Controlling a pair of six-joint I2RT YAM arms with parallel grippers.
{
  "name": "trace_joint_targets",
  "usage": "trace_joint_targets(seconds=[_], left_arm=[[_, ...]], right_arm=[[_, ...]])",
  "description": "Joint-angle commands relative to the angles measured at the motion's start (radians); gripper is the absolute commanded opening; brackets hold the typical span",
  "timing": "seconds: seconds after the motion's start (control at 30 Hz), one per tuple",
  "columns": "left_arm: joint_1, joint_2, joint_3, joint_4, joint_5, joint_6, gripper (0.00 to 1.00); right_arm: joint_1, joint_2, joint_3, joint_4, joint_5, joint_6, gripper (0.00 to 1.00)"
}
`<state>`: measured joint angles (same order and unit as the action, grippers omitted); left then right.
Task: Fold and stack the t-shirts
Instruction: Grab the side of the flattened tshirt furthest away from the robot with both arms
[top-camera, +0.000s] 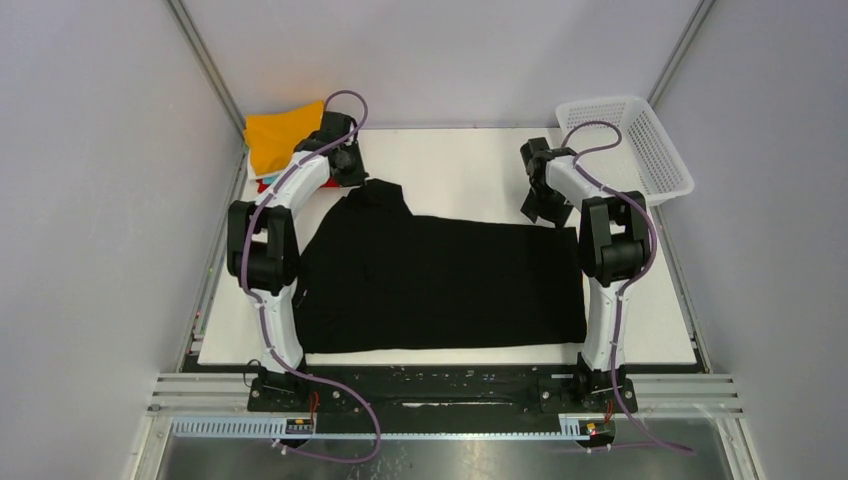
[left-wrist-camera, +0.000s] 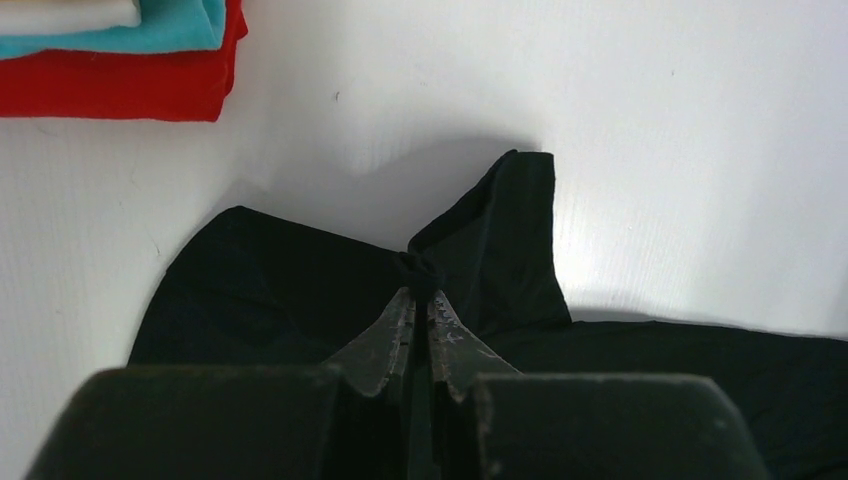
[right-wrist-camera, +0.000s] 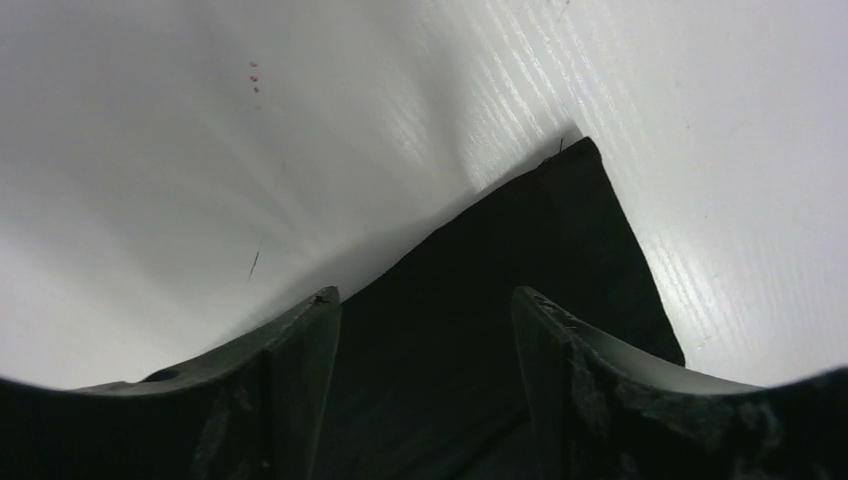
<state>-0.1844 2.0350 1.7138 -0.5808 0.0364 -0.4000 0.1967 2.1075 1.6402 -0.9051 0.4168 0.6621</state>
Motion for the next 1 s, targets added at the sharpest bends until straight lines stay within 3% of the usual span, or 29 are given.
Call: trace_joint_targets(seconds=[0.0,0.37,0.57,0.97], left_arm=[[0.003,-0.114,-0.061,0.081,0.041,-0.033,0.0],[0.002,-0.209,-0.153,0.118,0.077,-0.071,0.0],[0.002,-0.247,-0.184,0.126,0.085,-0.064,0.0],[0.0,-0.307,-0.243,0.142,0.084,-0.07,0.0]], right_arm=[[0.011,0.037,0.106,-0.111,0.062,0.137,0.68],[0.019,0.071,0.166,-0.204,0.081,0.23,0.73],[0.034,0.026,0.073,0.006,-0.025,0.196,0.73],[0.046,0.007,0.037,-0.026,-0.014,0.22,0.75]])
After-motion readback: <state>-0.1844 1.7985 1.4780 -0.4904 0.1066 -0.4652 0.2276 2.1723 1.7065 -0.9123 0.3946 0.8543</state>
